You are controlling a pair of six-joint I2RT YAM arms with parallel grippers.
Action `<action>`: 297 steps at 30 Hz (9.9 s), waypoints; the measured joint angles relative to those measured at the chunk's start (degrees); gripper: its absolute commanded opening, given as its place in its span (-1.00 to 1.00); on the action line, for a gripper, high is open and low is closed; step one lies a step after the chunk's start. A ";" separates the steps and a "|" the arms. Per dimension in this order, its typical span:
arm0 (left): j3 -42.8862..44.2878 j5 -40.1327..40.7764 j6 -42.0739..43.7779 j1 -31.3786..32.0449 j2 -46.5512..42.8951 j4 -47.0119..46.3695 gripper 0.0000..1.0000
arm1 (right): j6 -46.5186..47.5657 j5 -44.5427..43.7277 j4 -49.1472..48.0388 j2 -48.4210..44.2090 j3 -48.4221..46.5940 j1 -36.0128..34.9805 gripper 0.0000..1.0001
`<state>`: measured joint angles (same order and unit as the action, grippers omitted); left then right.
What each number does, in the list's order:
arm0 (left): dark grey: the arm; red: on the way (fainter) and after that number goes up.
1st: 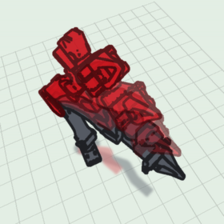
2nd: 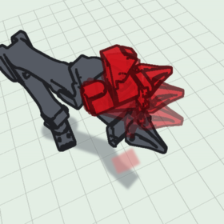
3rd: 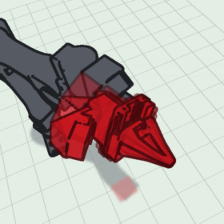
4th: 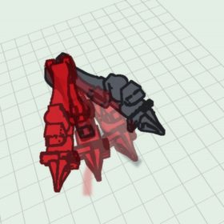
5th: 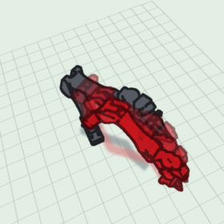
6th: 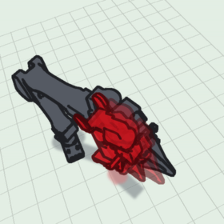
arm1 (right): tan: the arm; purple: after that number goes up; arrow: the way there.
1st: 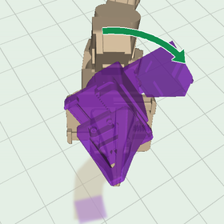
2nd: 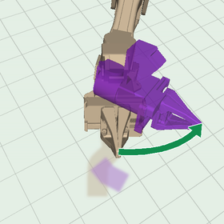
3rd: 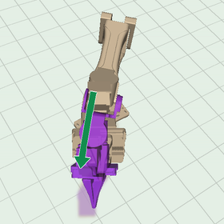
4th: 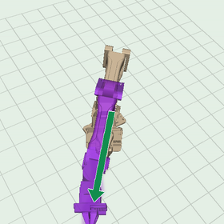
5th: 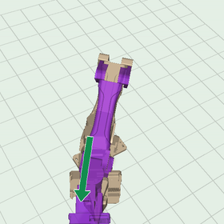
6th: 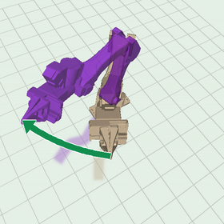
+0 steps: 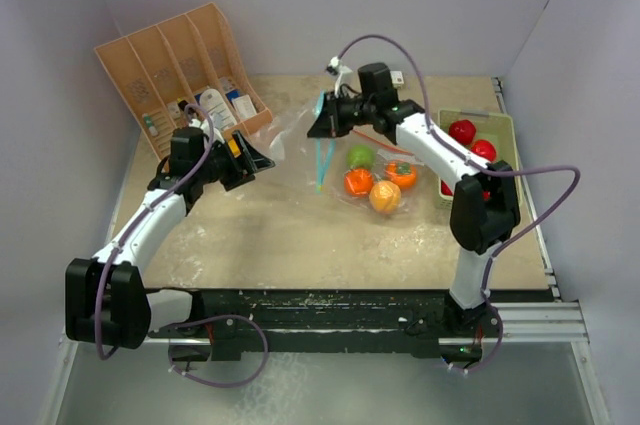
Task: Open the zip-top bag and remove the fake food
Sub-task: Pick up the zipper food storage bag at the center of the board, then place the zipper food storage bag at the center of the board, then adjust the zipper food storage bag at the center of the board, then pick up the zipper food storage bag at the center of the board.
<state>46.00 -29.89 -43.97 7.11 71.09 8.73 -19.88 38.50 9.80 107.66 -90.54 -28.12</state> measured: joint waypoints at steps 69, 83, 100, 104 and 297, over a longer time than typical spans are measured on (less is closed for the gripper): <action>-4.28 5.49 -9.46 13.81 5.84 -8.50 0.75 | -0.57 -20.50 9.07 -24.48 29.79 22.01 0.47; -3.34 8.81 -12.37 18.67 5.92 -10.91 0.76 | -4.52 -11.76 -2.23 -15.82 38.25 14.49 0.35; -3.96 10.69 -12.44 26.14 20.13 -17.29 0.66 | -5.11 -11.76 0.46 -19.85 37.81 13.94 0.15; -3.45 8.87 -12.55 26.45 25.07 -20.33 0.31 | -6.86 -13.09 1.64 -24.20 37.83 14.34 0.12; 4.26 -15.93 -33.68 6.40 29.86 -87.67 0.98 | -52.94 36.06 -68.48 -28.87 19.85 17.53 -1.00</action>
<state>50.26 -45.82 -77.65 13.52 100.95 -78.94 -72.82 74.56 -58.67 78.78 -70.70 -10.59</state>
